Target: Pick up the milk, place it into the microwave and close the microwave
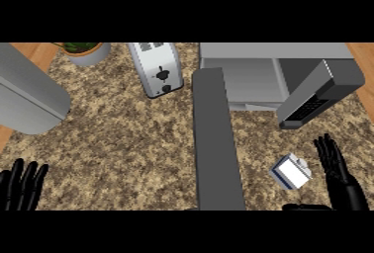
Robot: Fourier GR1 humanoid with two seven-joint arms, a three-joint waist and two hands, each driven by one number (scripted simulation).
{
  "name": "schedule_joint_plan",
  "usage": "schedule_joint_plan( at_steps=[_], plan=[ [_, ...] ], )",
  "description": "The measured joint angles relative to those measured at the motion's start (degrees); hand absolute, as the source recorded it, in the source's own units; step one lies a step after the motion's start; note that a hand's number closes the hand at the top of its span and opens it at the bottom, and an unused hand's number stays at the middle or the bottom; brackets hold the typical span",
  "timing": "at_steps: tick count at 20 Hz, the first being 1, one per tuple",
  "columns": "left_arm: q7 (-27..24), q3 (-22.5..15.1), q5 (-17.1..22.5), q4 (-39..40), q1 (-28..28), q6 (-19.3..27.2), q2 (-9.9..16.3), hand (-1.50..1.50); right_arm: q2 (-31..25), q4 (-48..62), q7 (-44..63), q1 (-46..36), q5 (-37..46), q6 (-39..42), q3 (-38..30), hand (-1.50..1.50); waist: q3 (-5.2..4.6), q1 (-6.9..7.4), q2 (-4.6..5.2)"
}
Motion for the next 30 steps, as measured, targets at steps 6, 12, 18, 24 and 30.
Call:
schedule_joint_plan(
  at_steps=[6, 12, 18, 24, 30],
  plan=[
    [-1.07, -0.12, -0.37, -0.24, 1.08, -0.32, -0.40, -1.50, -2.94, 8.70, -2.17, -4.40, 0.58, 2.04, -1.71, -1.50, 0.00, -0.01, -0.01],
    [-2.50, -1.27, -0.77, 0.57, 2.07, -0.20, -0.58, -1.50, -4.81, 19.80, -8.18, -7.90, 3.29, 1.93, -2.39, -1.50, 0.00, 0.04, 0.01],
    [-1.13, 0.43, 0.87, -0.30, 1.77, -0.99, 0.05, -1.50, -5.67, 31.15, -12.77, -12.89, 5.50, -0.80, -3.16, -1.50, 0.00, 0.10, 0.03],
    [0.50, 0.57, 1.01, -1.23, 1.35, -0.61, -0.14, -1.50, -7.72, 44.46, -15.66, -19.41, 7.06, -1.38, -3.54, -1.50, 0.04, 0.37, 0.11],
    [-1.06, 1.33, 1.02, 0.41, 1.05, -1.17, -0.02, -1.50, -8.15, 52.42, -16.64, -22.98, 7.82, -1.03, -2.71, -1.50, 0.07, 0.48, 0.15]
  ],
)
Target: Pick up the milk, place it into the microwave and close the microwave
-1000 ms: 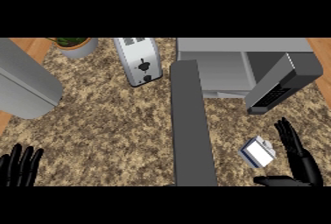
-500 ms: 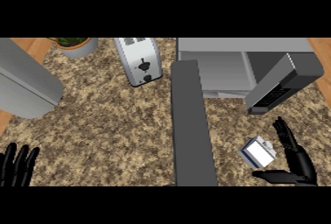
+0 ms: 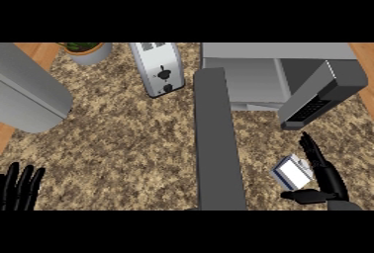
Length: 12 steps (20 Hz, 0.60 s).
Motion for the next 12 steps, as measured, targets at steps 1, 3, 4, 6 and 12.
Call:
schedule_joint_plan(
  at_steps=[1, 3, 4, 6, 12],
  plan=[
    [0.00, -0.13, -0.14, 0.07, 0.05, -0.03, -0.12, -1.50, 0.16, 1.34, -0.12, -0.65, 0.09, 0.08, 0.13, -1.50, 0.01, 0.06, 0.03],
    [0.25, 0.52, 0.46, 0.46, -0.77, -0.21, 0.11, -1.50, 0.19, 2.94, -0.21, -1.77, -0.08, 0.35, 0.20, -1.50, 0.03, 0.05, 0.05],
    [0.19, 0.09, 0.09, 0.70, -0.88, 0.06, -0.03, -1.50, -0.12, 3.63, -0.54, -1.97, -0.23, 0.34, 0.04, -1.50, 0.03, 0.04, 0.06],
    [-0.62, 0.34, -0.02, 1.20, -0.52, -0.21, -0.14, -1.50, -0.07, 4.88, -1.26, -2.28, -0.34, 0.01, -0.12, -1.50, 0.03, 0.09, 0.07],
    [-1.30, 0.54, 0.20, 2.31, -1.22, -0.57, -0.12, -1.50, 0.47, 6.54, -2.32, -3.22, -1.58, 0.02, -0.71, -1.50, 0.09, 0.14, 0.15]
  ],
)
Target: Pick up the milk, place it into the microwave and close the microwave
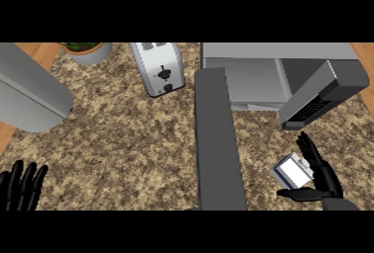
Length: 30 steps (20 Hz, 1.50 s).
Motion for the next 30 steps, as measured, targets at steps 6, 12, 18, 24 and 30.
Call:
schedule_joint_plan(
  at_steps=[6, 12, 18, 24, 30],
  plan=[
    [0.22, 0.66, 0.34, 0.33, -0.45, -0.06, 0.20, -1.50, 1.31, -0.98, 1.00, -0.81, -2.89, 3.07, -0.13, 1.50, -0.02, -0.16, -0.07],
    [-0.19, 0.94, 0.90, 0.22, 0.43, -0.63, 0.38, -1.50, 1.99, -2.86, 1.88, 0.79, -5.94, 6.04, 0.07, 1.50, 0.00, -0.23, -0.14],
    [-0.32, 1.61, 1.47, -0.69, 1.67, -1.20, 0.61, -1.50, 3.43, -6.89, 4.55, 2.21, -7.25, 9.89, 3.43, 1.50, -0.05, -0.46, -0.34],
    [-0.50, 2.14, 1.48, -0.57, 2.09, -1.46, 0.45, -1.50, 5.91, -10.98, 6.96, 0.55, -11.91, 8.79, 1.98, 1.50, -0.14, -0.60, -0.36],
    [-0.70, 3.47, 2.69, -1.15, 3.12, -1.99, 0.42, -1.50, 8.44, -24.52, 12.55, 4.68, -14.21, 7.51, 4.52, 1.50, -0.22, -1.08, -0.52]
  ],
)
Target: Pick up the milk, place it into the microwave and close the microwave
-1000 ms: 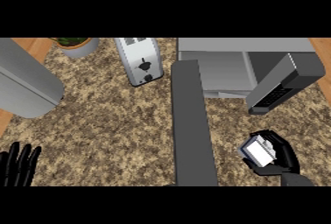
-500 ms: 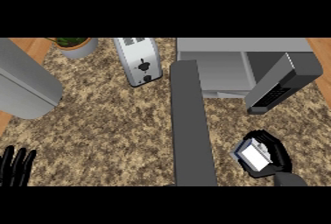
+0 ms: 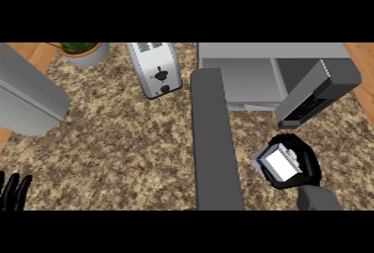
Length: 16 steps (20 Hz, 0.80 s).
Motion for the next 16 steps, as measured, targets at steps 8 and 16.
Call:
schedule_joint_plan(
  at_steps=[8, 16],
  plan=[
    [-1.44, 3.06, 2.25, 2.08, 0.02, -2.99, 0.95, -1.50, 5.66, -27.02, 13.12, 12.29, -1.35, -4.83, 7.56, 1.50, -0.03, -0.28, -0.04],
    [-1.68, 5.58, 4.26, 2.42, 0.64, -5.36, 0.99, -1.50, 7.29, -43.21, 23.84, 18.25, -4.04, -16.06, 17.44, 1.50, 0.01, 0.11, 0.10]
  ],
)
